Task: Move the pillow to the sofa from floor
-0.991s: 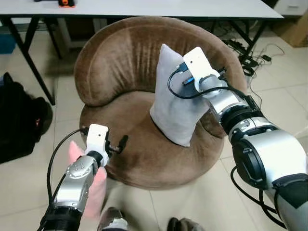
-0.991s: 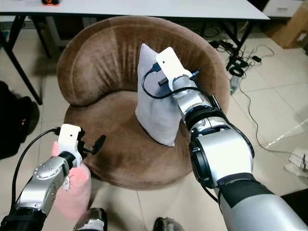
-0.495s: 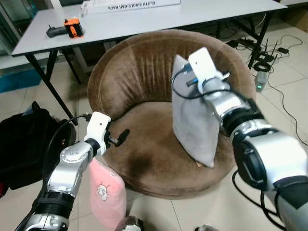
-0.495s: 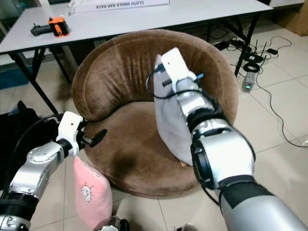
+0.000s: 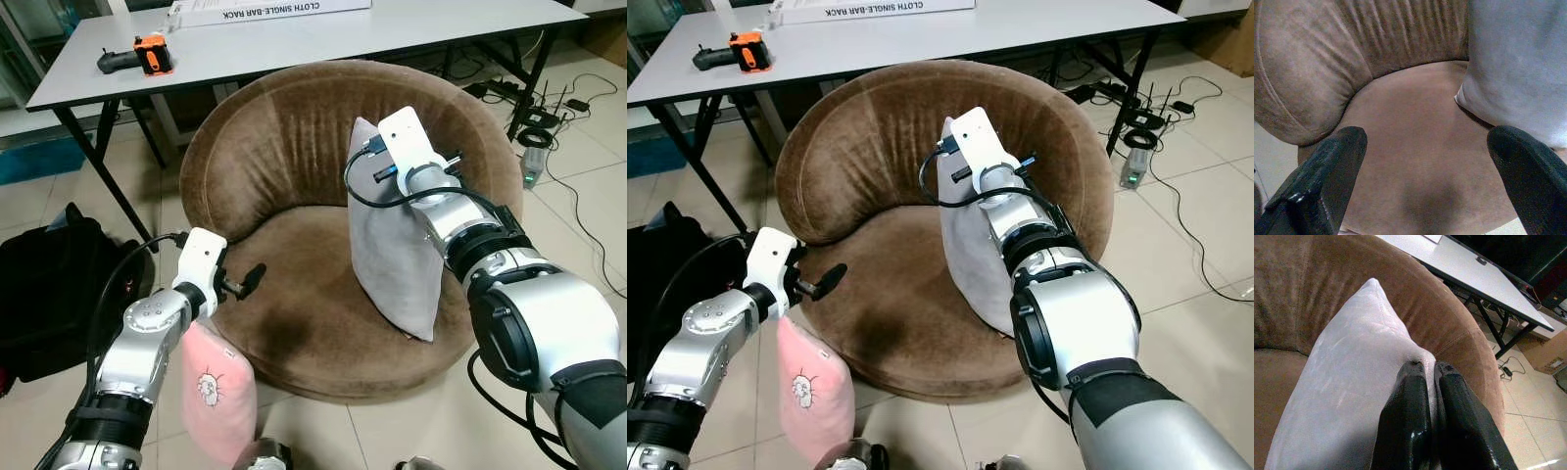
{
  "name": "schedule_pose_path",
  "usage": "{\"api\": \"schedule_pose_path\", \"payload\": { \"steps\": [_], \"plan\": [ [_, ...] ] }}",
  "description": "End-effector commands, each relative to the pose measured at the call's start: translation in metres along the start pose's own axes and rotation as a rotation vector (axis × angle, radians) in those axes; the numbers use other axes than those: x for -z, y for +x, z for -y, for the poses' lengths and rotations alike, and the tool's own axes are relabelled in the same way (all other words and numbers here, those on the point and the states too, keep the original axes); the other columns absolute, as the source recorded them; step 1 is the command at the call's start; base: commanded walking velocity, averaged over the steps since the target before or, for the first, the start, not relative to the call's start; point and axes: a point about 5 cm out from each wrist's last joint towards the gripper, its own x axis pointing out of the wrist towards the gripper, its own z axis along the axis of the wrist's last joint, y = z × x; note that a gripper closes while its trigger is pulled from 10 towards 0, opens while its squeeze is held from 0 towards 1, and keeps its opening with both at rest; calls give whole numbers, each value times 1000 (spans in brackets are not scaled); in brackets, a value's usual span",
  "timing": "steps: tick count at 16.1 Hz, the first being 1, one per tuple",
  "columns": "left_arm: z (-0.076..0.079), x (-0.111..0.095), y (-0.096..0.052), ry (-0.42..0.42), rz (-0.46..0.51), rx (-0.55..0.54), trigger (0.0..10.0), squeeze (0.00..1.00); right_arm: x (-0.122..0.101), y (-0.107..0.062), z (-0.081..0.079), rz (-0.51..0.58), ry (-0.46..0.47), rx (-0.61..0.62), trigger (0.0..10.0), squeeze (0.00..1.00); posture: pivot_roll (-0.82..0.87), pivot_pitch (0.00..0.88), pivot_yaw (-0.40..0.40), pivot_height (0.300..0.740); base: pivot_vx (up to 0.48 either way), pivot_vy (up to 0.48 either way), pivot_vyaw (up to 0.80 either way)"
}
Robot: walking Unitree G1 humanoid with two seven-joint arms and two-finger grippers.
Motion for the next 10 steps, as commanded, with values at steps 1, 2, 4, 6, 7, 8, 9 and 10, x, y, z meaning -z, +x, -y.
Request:
{"api": "schedule_pose_path", "payload": {
  "steps": [1, 2, 4, 6, 7, 8, 9, 10],
  "plan": [
    [3, 1, -1, 1, 12, -4, 10000, 0, -11, 1, 3, 33, 2, 10, 10000, 0, 142, 42, 63, 740, 0, 0, 0],
    [5, 1, -1, 1, 17, -4, 10000, 0, -11, 1, 3, 34, -1, 9, 10000, 0, 142, 42, 62, 740, 0, 0, 0],
    [5, -5, 0, -2, 46, -5, 10000, 0, -12, 1, 2, 37, -2, 8, 10000, 0, 145, 44, 58, 740, 0, 0, 0],
    [6, -6, 1, -16, 53, -12, 10000, 0, -14, 1, 0, 44, -6, 2, 10000, 0, 147, 47, 51, 740, 360, 157, 0],
    [7, -7, 1, -22, 60, -14, 10000, 0, -15, 1, 0, 47, -6, 0, 10000, 0, 149, 47, 48, 740, 364, 311, 0],
    [7, -7, 1, -18, 60, -14, 10000, 0, -15, 1, 0, 47, -6, 0, 10000, 0, 150, 48, 47, 740, 360, 315, 0],
    [9, -7, 1, -13, 62, -15, 10000, 0, -16, 1, -1, 51, -14, -5, 10000, 0, 152, 49, 44, 740, 356, 319, 0],
    [10, -8, 1, -13, 68, -14, 10000, 0, -17, 1, -2, 55, -16, -9, 10000, 0, 154, 49, 43, 740, 375, 300, 0]
  ]
}}
